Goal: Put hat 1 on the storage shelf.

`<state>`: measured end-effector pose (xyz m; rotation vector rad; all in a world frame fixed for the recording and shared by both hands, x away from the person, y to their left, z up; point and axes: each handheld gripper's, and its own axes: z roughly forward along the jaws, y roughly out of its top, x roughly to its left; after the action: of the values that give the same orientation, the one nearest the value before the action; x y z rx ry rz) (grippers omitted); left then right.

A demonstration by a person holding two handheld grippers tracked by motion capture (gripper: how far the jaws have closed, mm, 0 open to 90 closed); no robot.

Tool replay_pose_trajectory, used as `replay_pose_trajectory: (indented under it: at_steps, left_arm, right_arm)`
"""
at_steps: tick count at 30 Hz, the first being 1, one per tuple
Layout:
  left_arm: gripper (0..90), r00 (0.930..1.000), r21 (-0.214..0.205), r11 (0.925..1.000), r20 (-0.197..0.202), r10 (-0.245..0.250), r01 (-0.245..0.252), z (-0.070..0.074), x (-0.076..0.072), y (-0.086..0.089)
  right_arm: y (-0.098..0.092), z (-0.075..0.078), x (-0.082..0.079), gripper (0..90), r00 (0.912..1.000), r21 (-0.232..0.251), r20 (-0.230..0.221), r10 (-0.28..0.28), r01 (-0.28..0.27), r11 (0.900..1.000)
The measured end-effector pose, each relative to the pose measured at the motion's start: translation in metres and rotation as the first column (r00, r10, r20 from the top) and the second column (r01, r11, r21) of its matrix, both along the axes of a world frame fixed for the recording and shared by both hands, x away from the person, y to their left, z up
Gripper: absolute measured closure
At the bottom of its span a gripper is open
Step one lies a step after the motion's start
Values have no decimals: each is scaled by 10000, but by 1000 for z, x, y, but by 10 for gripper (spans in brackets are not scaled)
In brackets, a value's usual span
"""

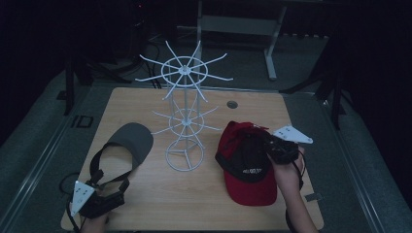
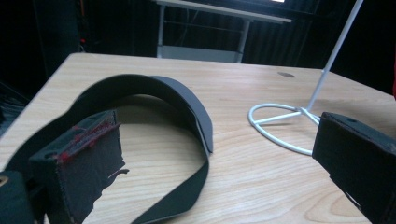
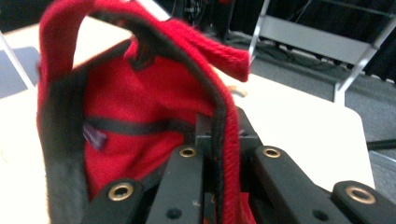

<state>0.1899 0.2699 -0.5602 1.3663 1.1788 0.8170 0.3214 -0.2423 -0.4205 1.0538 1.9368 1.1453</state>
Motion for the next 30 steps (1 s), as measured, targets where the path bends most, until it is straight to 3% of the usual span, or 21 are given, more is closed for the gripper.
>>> replay_pose_trajectory:
  at_steps: [15,18,22,27,30]
  left_arm:
    - [19,9995,-100,9999,-300,-57,54,3,-1,-3]
    - [19,9996,339,9994,-266,35,-26,4,-2,-6]
    - [19,9993,327,9994,-367,-68,80,6,-3,-9]
    - [19,9931,59,9980,-992,-625,634,13,-5,-14]
    - [19,9886,82,9950,-1145,-975,991,16,-6,-19]
  right_arm:
    - [-17,36,-12,860,9971,180,749,-145,131,9998]
    - [-19,41,-15,860,9966,263,815,-105,84,9996]
    - [-22,48,-20,860,9949,403,1009,-81,41,9992]
    - [-21,53,-25,860,9946,483,1036,55,-106,9988]
    - [-20,57,-29,860,9935,627,1118,204,-275,9977]
